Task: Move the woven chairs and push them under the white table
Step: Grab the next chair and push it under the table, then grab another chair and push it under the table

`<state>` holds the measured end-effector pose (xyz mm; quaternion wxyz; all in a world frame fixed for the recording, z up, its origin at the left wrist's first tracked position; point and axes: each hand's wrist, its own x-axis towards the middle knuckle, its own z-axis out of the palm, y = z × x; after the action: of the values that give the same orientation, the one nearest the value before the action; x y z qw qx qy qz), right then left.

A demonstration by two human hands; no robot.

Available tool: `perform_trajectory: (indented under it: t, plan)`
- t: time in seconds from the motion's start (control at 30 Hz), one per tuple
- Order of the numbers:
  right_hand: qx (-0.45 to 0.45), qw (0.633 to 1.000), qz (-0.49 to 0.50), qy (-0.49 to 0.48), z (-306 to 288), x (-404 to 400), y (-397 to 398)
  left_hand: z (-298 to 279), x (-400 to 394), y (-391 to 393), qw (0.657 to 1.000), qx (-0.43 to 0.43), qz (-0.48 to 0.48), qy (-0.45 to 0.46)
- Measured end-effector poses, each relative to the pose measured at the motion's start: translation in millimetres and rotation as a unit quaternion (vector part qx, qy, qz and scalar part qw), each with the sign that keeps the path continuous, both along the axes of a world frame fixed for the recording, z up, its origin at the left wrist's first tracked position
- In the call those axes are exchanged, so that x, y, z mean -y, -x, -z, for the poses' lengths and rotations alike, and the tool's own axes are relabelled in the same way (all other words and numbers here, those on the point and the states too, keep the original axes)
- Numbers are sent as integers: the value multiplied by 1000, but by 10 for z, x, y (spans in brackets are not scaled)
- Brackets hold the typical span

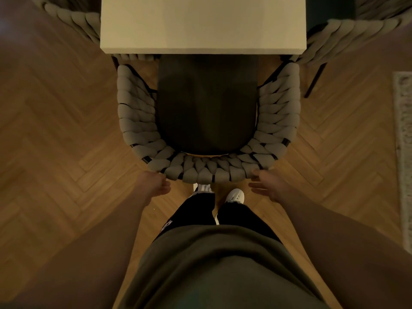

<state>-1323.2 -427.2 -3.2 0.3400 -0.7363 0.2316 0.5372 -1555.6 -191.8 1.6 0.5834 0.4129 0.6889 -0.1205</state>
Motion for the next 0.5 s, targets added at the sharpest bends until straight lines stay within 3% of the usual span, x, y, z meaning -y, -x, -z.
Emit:
perform_trajectory:
  t: [0.13,0.23,0.4,0.5]
  plan:
    - [28,997,-70,2,-35,126,38,-97,17,-125,986,-24,162,-19]
    - [50,990,-132,-11,-89,234,81,-120,89,-306,974,-4,226,-30]
    - [42,991,-124,-27,-207,481,102,-161,333,-796,943,45,328,0]
    - [45,992,-115,-31,-226,715,13,-172,560,-1140,939,48,341,7]
